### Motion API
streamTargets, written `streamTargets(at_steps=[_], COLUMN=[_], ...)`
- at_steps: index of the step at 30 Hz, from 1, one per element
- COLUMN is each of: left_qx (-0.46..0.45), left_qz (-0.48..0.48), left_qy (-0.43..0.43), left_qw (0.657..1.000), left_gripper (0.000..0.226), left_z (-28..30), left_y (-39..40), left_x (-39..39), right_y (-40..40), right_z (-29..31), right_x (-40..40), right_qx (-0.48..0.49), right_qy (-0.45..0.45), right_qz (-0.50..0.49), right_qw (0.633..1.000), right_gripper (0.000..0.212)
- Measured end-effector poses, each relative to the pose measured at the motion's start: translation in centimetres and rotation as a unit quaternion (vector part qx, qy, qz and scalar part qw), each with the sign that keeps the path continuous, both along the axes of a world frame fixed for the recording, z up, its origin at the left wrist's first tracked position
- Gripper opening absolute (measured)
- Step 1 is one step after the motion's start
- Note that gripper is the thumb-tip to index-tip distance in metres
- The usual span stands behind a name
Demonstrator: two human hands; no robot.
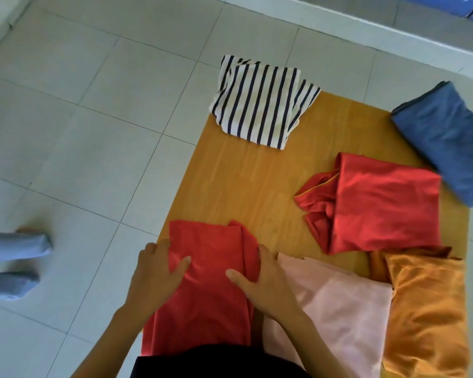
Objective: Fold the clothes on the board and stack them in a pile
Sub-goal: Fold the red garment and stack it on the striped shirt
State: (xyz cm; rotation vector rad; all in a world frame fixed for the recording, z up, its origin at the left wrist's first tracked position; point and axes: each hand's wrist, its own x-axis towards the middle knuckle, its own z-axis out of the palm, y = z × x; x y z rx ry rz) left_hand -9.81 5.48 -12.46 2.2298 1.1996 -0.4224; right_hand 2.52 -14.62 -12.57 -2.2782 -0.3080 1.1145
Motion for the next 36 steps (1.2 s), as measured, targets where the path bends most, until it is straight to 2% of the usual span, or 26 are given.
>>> streamTargets(at_steps=[2, 4, 8, 10, 12, 15, 17, 20, 22, 23, 25, 28, 31, 36], left_qx=[-0.002, -0.011, -0.04, -0.056, -0.061, -0.072, -0.099, -0.13, -0.076, -0.038, 0.003, -0.031, -0.03, -0.039], left_qz=[-0.021, -0.057, -0.148, -0.177, -0.209, -0.265, -0.27, -0.178, -0.099, -0.06, 0.025, 0.085, 0.084, 0.149], left_qy=[-0.024, -0.056, -0.098, -0.113, -0.136, -0.17, -0.18, -0.248, -0.275, -0.266, -0.187, -0.065, -0.071, -0.042], left_qw=[0.999, 0.997, 0.983, 0.976, 0.966, 0.946, 0.941, 0.943, 0.953, 0.961, 0.982, 0.994, 0.994, 0.987], left_gripper=[0.059, 0.054, 0.048, 0.047, 0.044, 0.046, 0.049, 0.041, 0.034, 0.031, 0.029, 0.032, 0.028, 0.058], left_z=[0.0, -0.1, -0.6, -0.5, -0.4, -0.6, -0.8, 0.1, 0.5, 0.3, 0.2, 0.0, 0.1, 0.3], left_y=[-0.4, -0.1, 1.1, 1.1, 0.4, -1.5, -2.6, -2.6, -1.6, -0.8, 0.9, 2.2, 1.8, 0.5], left_x=[1.3, 2.8, 5.7, 6.9, 8.4, 10.3, 11.0, 10.6, 8.9, 7.6, 4.6, 1.1, -0.2, -0.1], right_y=[1.5, 2.6, 3.1, 3.0, 2.9, 3.1, 3.1, 2.3, 1.2, 0.5, -0.7, -1.6, -1.1, -0.2], right_z=[0.1, 0.6, 0.9, 1.0, 1.3, 1.5, 1.0, 0.3, 0.0, -0.2, -0.6, -1.0, -0.7, -0.5], right_x=[-0.1, 0.4, 3.3, 4.9, 6.4, 7.8, 8.1, 7.7, 7.0, 6.5, 5.3, 4.3, 4.1, 4.9], right_qx=[-0.025, -0.047, -0.015, 0.01, -0.011, -0.068, -0.072, -0.041, 0.004, 0.028, 0.062, 0.101, 0.123, 0.153], right_qy=[0.005, -0.014, -0.074, -0.089, -0.045, 0.022, 0.037, 0.056, 0.079, 0.089, 0.103, 0.121, 0.152, 0.161], right_qz=[0.027, 0.029, -0.07, -0.1, -0.056, 0.063, 0.069, 0.017, -0.056, -0.095, -0.155, -0.213, -0.24, -0.276], right_qw=[0.999, 0.998, 0.995, 0.991, 0.997, 0.995, 0.994, 0.997, 0.995, 0.991, 0.981, 0.964, 0.951, 0.935], right_gripper=[0.11, 0.115, 0.094, 0.095, 0.091, 0.077, 0.08, 0.076, 0.067, 0.062, 0.054, 0.044, 0.044, 0.042])
